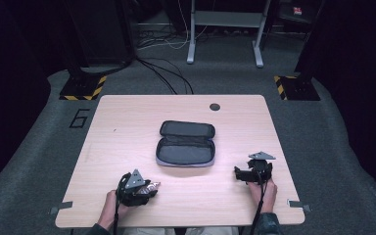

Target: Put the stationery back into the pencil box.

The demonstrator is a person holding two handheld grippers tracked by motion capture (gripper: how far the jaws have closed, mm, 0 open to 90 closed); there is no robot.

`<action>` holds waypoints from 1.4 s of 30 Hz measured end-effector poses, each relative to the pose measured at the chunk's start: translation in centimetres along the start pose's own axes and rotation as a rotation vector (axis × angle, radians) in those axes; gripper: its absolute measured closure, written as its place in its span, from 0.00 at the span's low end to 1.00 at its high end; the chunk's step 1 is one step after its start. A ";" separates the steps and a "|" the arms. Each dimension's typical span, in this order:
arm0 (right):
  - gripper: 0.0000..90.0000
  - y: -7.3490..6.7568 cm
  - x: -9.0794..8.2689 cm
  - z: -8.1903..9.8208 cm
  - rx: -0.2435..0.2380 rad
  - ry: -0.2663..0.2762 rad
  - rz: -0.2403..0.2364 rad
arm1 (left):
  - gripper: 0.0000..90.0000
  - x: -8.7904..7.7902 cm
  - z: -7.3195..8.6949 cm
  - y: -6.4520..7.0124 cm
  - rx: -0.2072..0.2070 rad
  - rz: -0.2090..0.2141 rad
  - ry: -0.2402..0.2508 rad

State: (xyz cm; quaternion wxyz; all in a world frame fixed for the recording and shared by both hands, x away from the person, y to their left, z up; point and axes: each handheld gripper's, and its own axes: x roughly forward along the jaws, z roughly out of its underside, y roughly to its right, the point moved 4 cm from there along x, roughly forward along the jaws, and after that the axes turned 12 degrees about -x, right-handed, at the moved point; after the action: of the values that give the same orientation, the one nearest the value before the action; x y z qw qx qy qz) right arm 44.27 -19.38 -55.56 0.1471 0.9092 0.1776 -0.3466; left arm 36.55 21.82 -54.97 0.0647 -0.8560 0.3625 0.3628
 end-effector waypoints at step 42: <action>0.08 0.1 0.0 0.1 -0.009 0.003 0.000 | 0.56 -1.2 -8.9 -2.0 0.039 0.012 0.060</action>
State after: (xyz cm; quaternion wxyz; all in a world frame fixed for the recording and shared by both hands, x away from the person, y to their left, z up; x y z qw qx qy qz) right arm 44.20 -19.50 -55.61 0.1509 0.9091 0.1795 -0.3442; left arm 42.44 20.66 -47.98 0.0683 -0.8628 0.3764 0.3304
